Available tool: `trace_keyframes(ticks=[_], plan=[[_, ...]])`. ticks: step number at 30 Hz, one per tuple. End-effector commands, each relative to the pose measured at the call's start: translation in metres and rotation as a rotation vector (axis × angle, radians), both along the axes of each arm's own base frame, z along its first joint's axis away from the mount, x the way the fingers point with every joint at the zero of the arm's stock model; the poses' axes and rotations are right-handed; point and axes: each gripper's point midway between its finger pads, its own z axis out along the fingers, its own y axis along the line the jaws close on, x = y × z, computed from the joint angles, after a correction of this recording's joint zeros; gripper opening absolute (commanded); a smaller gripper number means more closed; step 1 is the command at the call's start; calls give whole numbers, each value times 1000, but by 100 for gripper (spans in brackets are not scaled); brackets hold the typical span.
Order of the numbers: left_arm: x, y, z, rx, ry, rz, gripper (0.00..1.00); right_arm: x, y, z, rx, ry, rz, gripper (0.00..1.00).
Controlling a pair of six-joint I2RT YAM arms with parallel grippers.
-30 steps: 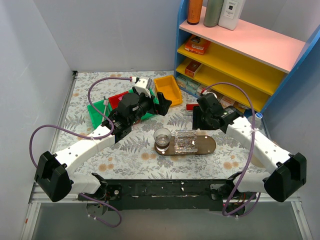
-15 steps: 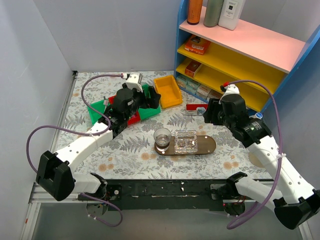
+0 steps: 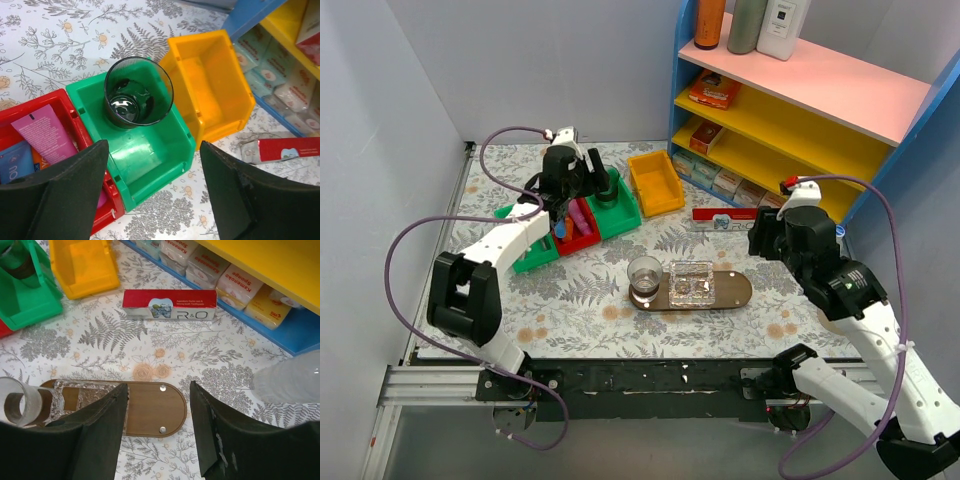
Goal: Prepare toiletry sets of a toothbrush and toothpaste on the tray
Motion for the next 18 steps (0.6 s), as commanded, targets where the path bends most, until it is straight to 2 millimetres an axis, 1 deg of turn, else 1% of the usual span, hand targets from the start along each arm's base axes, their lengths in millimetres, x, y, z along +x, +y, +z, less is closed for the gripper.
trace_keyframes(ticks=[1, 2, 3, 4, 7, 8, 9, 10, 11, 12, 13, 14, 15, 17, 18], plan=[[18, 13, 6, 14, 26, 54, 70, -2, -15, -3, -60, -30, -28, 60], [24, 19, 5, 15, 34, 66, 69, -3, -16, -5, -69, -30, -29, 60], [28, 20, -5, 18, 60, 66, 67, -5, -19, -7, -78, -30, -34, 60], [34, 21, 1, 18, 54, 72, 64, -6, -22, -9, -91, -29, -42, 60], [45, 20, -11, 48, 79, 70, 61, -9, -27, -9, -99, -39, -47, 60], [51, 19, -6, 54, 68, 69, 60, -10, -27, -9, -97, -41, -46, 60], [53, 19, -10, 66, 79, 70, 59, -12, -28, -7, -91, -50, -47, 60], [58, 21, -25, 99, 105, 77, 56, -13, -28, -7, -88, -52, -44, 60], [66, 21, -18, 108, 94, 81, 56, -14, -28, -7, -87, -51, -43, 60], [69, 21, -24, 123, 111, 81, 55, -16, -29, -5, -84, -57, -43, 60], [70, 23, -38, 146, 154, 85, 55, -17, -30, -5, -86, -58, -47, 60], [72, 24, -42, 161, 164, 88, 54, -18, -32, -7, -90, -56, -51, 60], [78, 23, -35, 160, 154, 90, 54, -19, -33, -6, -89, -60, -52, 60], [81, 25, -41, 181, 168, 98, 53, -21, -34, -9, -93, -56, -55, 61], [83, 25, -38, 183, 158, 98, 53, -22, -35, -9, -88, -59, -58, 60]])
